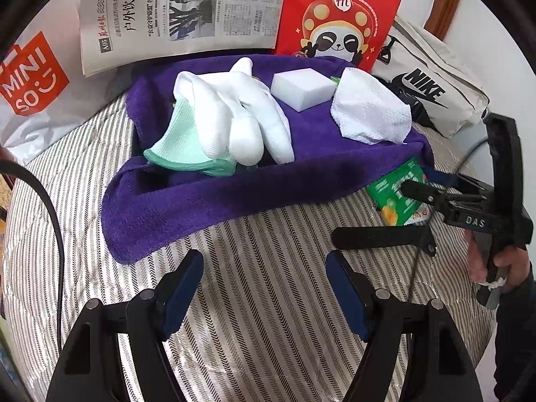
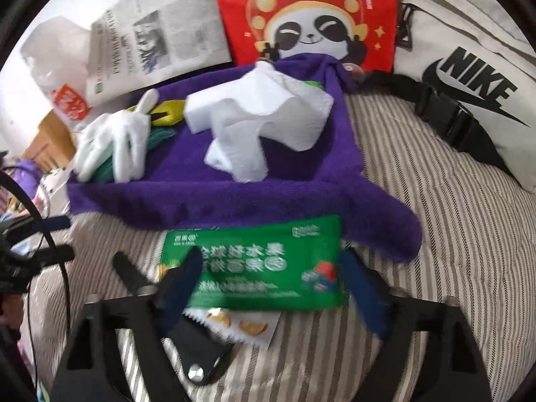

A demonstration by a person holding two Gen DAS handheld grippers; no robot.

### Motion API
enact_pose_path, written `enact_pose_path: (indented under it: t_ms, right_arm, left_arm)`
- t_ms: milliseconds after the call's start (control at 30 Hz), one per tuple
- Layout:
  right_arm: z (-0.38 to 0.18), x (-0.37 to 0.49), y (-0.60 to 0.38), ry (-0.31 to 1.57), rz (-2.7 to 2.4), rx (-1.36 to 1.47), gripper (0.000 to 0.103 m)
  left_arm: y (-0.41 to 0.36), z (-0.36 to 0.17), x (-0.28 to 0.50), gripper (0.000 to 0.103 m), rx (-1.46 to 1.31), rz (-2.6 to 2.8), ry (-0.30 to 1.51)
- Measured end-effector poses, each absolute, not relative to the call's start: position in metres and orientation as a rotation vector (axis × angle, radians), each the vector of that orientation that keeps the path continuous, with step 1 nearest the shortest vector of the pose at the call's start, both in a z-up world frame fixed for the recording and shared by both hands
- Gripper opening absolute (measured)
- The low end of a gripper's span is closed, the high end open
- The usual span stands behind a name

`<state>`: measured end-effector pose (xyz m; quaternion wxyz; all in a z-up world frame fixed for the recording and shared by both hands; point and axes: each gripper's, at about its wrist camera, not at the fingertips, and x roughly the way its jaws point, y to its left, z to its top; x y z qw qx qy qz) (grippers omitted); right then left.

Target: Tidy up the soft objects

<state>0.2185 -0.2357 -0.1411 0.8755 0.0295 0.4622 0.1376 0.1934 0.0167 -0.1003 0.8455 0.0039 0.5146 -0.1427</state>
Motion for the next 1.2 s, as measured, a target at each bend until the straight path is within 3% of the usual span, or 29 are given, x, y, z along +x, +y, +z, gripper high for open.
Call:
enact_pose_path:
  t_ms: [133,400,533,933,967,1033,1200]
  right_arm:
    - [-0.137,0.206,-0.239,1.004,0.412,0.132,0.042]
    - [-0.140,0.194,-0.200,1.016,0.525,0.115,0.038]
    - [-0.138,0.197,-0.185,1.023,0.596,0.158,0.017]
    - [-0.135,0.175,-0.171,1.043,0.676,0.135,0.019]
    - [-0.134,0.173,-0.173,1.037,0.662,0.126,0.023]
    - [-0.132,0.168,-0.182,1.027,0.623,0.127,0.050]
    - [-0.129,0.159,-0.206,1.022,0.562,0.159,0.053]
  left_arm:
    - [0.020,-0.101,0.195,0.074,-0.003,-0.296,1.083]
    - [0.020,-0.105,0.192,0.074,-0.015,-0.315,1.092]
    - [0.019,-0.106,0.191,0.074,-0.006,-0.325,1.098]
    - [0.021,-0.096,0.164,0.074,0.067,-0.386,1.065]
    - [0.019,-0.096,0.161,0.074,0.081,-0.394,1.062]
    - [0.014,-0.096,0.153,0.074,0.112,-0.425,1.049]
    - [-0.007,-0.100,0.139,0.074,0.270,-0.475,1.004]
